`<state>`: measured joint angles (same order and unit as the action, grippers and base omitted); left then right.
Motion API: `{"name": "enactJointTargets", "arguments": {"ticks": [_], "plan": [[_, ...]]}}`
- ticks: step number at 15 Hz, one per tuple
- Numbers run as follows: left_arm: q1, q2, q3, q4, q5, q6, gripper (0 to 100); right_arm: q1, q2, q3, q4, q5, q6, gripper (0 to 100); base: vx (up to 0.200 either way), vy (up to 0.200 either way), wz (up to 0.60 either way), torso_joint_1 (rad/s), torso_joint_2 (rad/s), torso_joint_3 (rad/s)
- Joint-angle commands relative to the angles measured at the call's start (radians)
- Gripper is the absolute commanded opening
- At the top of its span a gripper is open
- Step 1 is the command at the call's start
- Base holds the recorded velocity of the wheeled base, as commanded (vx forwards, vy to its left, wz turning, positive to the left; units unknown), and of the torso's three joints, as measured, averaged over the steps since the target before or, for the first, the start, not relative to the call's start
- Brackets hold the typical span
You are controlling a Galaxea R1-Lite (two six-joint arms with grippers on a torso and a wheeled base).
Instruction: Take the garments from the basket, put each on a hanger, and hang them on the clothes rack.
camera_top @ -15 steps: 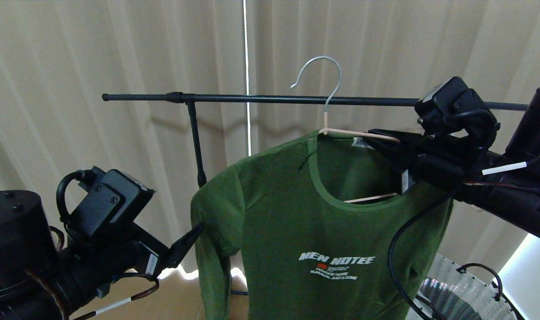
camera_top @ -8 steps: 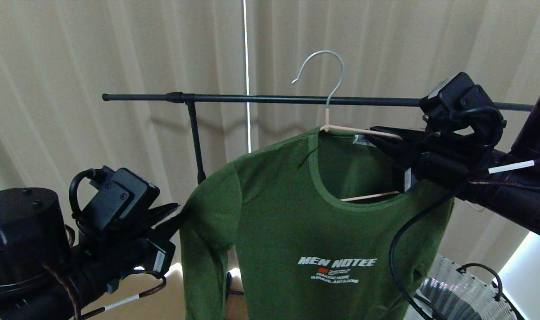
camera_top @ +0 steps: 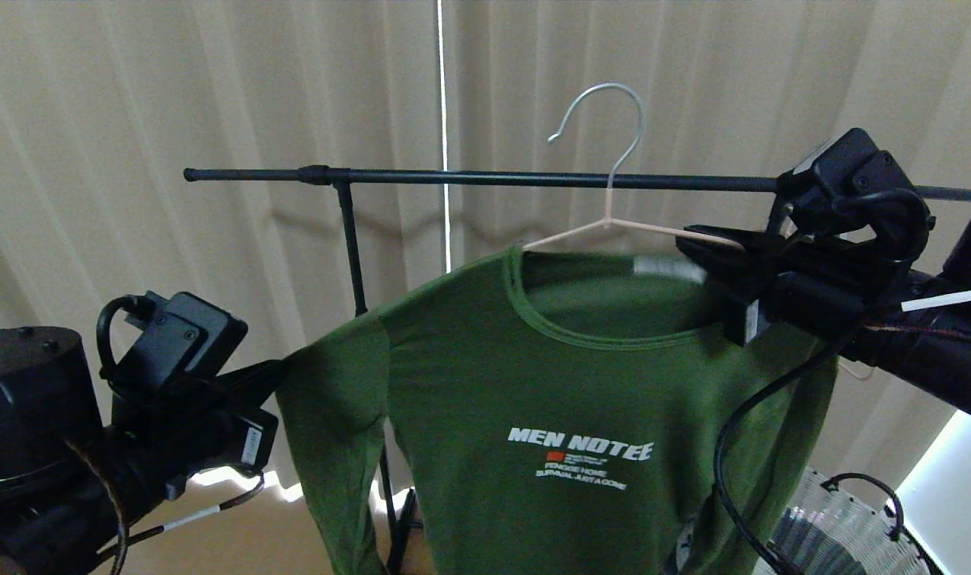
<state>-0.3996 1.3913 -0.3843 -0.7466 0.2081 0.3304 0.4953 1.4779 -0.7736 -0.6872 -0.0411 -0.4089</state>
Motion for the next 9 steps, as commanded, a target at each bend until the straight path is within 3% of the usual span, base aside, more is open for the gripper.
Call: {"name": "enactJointTargets", "arguments": {"ticks": [1,4,5,9], "plan": [[0.042,-0.020,0.005,0.000,-0.001,0.002,0,-0.011,-0.005,0.005,0.000,0.000,-0.001,0,0.000,0.000,0.00,0.000,0.00,0.000],[0.036,-0.028,0.001,0.003,0.002,-0.004,0,-0.011,-0.002,0.008,0.000,0.000,-0.001,0,0.000,0.000,0.00,0.000,0.00,0.000],[0.036,-0.028,-0.004,0.003,0.002,-0.004,100,-0.011,-0.002,0.007,0.000,-0.002,-0.002,0,0.000,0.000,0.00,0.000,0.00,0.000],[0.041,-0.049,-0.004,0.001,-0.004,-0.011,100,-0.012,-0.007,0.008,0.006,-0.005,-0.002,0,0.000,0.000,0.00,0.000,0.00,0.000]]}}
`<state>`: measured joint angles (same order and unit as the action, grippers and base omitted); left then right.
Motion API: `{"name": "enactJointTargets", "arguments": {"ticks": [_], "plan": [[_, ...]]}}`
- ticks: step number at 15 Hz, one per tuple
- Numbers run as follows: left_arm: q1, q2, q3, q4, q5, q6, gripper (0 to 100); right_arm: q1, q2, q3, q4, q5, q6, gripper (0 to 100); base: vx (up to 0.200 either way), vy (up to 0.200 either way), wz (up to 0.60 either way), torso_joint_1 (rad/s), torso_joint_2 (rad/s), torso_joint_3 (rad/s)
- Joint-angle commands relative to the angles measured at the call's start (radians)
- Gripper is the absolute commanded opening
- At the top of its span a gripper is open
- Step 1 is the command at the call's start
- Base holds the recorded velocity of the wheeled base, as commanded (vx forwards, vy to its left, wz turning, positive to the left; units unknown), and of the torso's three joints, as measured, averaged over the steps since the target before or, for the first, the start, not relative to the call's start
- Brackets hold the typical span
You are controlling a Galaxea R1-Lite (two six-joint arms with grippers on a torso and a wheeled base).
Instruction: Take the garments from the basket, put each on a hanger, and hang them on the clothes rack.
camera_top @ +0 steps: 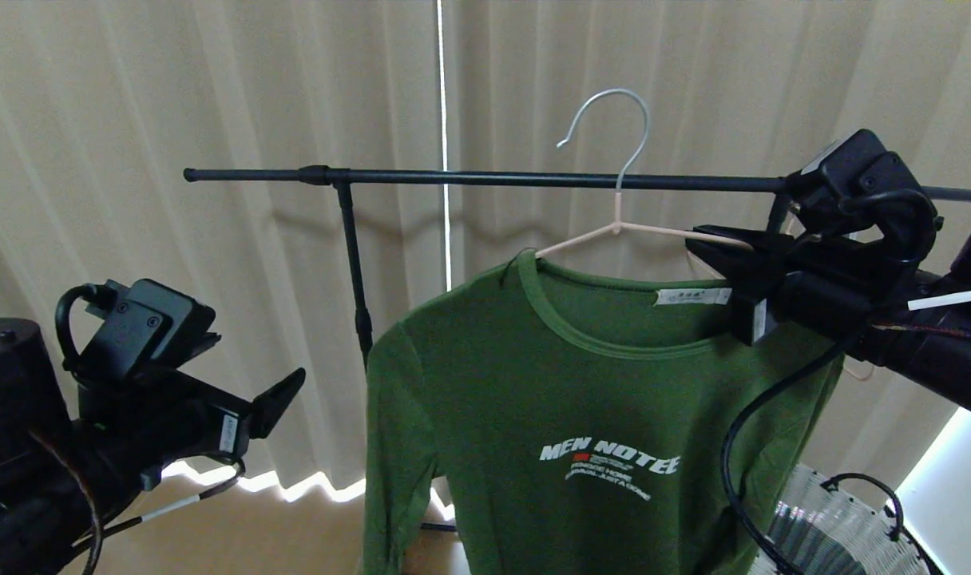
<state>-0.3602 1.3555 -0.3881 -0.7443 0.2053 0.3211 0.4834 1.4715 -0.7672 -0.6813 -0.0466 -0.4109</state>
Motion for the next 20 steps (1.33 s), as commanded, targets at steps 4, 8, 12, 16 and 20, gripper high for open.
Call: {"name": "enactJointTargets", "arguments": {"ticks": [4,8,12,16,20], "plan": [[0.103,-0.181,0.014,0.016,-0.032,-0.033,100,-0.058,-0.028,0.060,0.023,-0.076,-0.006,0,0.000,0.000,0.00,0.000,0.00,0.000],[0.334,-0.285,0.060,0.016,-0.158,-0.053,100,-0.111,-0.051,0.071,0.118,-0.148,-0.005,0,0.000,0.000,0.00,0.000,0.00,0.000],[0.420,-0.406,0.170,0.016,-0.242,-0.057,100,-0.120,-0.111,0.075,0.241,-0.213,-0.005,0,0.000,0.000,0.00,0.000,0.00,0.000],[0.422,-0.424,0.195,0.014,-0.239,-0.200,100,-0.161,-0.142,0.074,0.325,-0.231,-0.005,0,0.000,0.000,0.00,0.000,0.00,0.000],[0.414,-0.403,0.155,0.016,-0.244,-0.200,100,-0.184,-0.157,0.097,0.328,-0.236,-0.005,0,0.000,0.000,0.00,0.000,0.00,0.000]]}}
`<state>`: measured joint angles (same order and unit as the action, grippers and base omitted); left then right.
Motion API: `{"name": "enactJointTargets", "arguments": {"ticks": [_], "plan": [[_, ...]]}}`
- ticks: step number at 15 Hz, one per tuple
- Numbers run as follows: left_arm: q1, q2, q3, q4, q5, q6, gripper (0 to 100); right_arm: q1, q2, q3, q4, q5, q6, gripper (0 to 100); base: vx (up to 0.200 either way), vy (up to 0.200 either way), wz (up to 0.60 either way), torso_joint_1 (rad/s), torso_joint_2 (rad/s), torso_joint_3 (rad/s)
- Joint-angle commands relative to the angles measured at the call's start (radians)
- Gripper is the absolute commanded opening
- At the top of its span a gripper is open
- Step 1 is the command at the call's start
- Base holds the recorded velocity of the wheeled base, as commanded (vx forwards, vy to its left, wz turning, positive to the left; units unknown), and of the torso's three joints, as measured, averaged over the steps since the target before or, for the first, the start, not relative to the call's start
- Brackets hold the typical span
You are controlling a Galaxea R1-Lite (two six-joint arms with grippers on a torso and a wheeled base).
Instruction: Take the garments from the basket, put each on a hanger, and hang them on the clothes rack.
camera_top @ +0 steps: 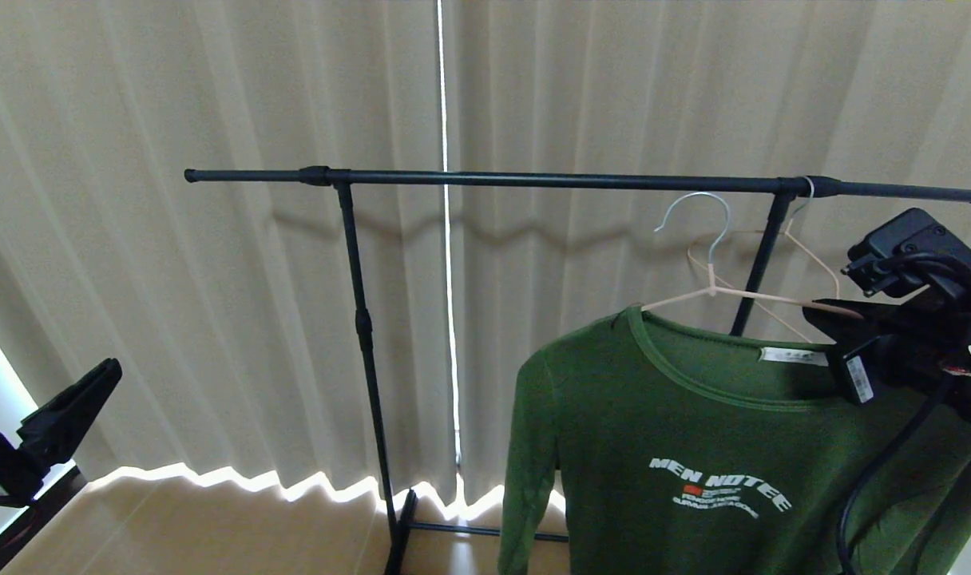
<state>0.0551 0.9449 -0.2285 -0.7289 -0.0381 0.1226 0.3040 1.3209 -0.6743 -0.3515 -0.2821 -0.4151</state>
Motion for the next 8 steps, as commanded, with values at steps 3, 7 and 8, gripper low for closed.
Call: {"name": "enactJointTargets", "arguments": {"ticks": [3,7,8], "plan": [[-0.006,0.022,-0.018,0.000,0.000,0.003,100,-0.036,-0.012,0.053,-0.012,0.001,0.004,0,0.000,0.000,0.00,0.000,0.00,0.000],[-0.031,-0.003,-0.017,0.002,0.000,0.014,100,-0.046,-0.029,0.065,-0.014,-0.003,0.004,0,0.200,0.000,0.00,-0.007,0.00,0.007],[-0.032,0.000,-0.015,0.002,0.000,0.014,100,-0.048,-0.029,0.065,-0.014,-0.003,0.004,0,0.200,0.000,0.00,0.002,0.00,0.007]]}}
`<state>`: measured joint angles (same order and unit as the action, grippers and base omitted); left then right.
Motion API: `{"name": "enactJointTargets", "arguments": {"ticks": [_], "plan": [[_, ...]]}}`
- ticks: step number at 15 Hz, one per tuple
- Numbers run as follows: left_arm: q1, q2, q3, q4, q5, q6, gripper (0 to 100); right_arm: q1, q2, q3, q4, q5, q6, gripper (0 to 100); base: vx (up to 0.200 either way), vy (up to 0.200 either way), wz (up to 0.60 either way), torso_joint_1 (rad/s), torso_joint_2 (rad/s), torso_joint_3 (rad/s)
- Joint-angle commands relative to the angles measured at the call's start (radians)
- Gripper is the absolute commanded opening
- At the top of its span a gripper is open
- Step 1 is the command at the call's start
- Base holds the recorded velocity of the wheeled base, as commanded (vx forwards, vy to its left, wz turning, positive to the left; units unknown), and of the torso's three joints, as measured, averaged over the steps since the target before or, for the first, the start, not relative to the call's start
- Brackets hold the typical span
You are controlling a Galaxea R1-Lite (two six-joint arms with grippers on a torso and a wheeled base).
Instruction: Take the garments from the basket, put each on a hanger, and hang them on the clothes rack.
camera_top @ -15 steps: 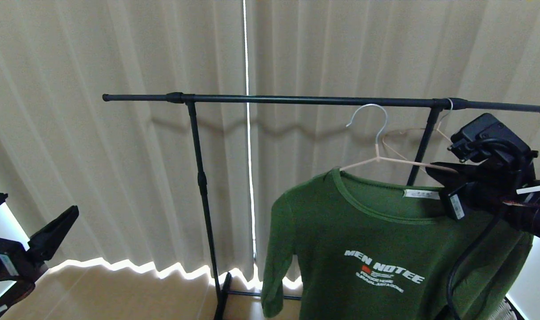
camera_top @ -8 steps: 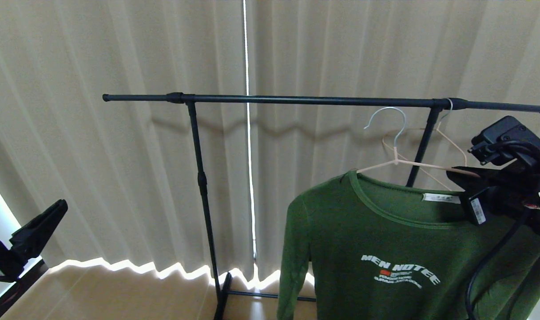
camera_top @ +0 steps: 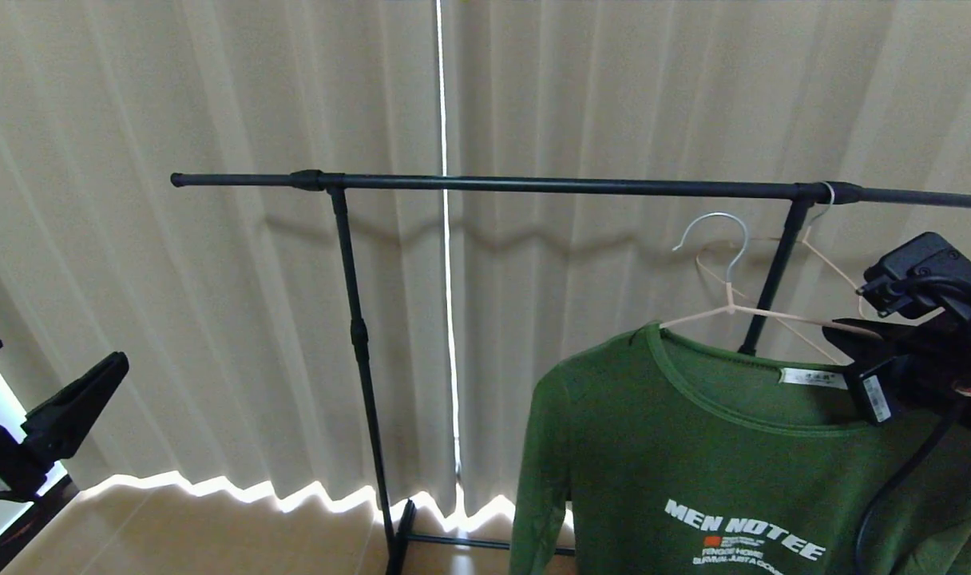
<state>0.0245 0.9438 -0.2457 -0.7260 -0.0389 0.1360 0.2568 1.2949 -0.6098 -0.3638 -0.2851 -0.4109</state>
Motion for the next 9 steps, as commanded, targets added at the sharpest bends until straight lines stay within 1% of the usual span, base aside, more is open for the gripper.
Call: {"name": "enactJointTargets", "arguments": {"ticks": [1,3,5,7,9], "plan": [[-0.003,0.007,0.003,-0.001,-0.001,-0.001,100,-0.013,0.000,0.001,-0.001,0.000,0.000,0,0.200,0.000,0.00,0.007,0.01,0.002],[-0.005,0.021,0.016,-0.001,-0.001,-0.001,100,-0.024,0.003,-0.001,-0.003,0.000,0.000,0,0.200,0.000,0.00,0.005,0.00,0.002],[-0.015,0.023,0.033,-0.003,-0.041,0.001,100,-0.039,0.006,-0.004,-0.003,0.000,0.000,0,0.200,0.000,0.00,0.007,0.00,0.002],[-0.031,0.024,0.045,-0.003,-0.098,-0.001,100,-0.045,0.012,-0.007,-0.004,0.000,0.001,0,0.200,0.000,0.00,0.002,0.00,0.005],[-0.034,0.029,0.052,-0.003,-0.099,0.002,100,-0.056,0.012,-0.005,-0.004,0.001,0.001,0,0.200,0.000,0.00,0.005,0.00,-0.002]]}}
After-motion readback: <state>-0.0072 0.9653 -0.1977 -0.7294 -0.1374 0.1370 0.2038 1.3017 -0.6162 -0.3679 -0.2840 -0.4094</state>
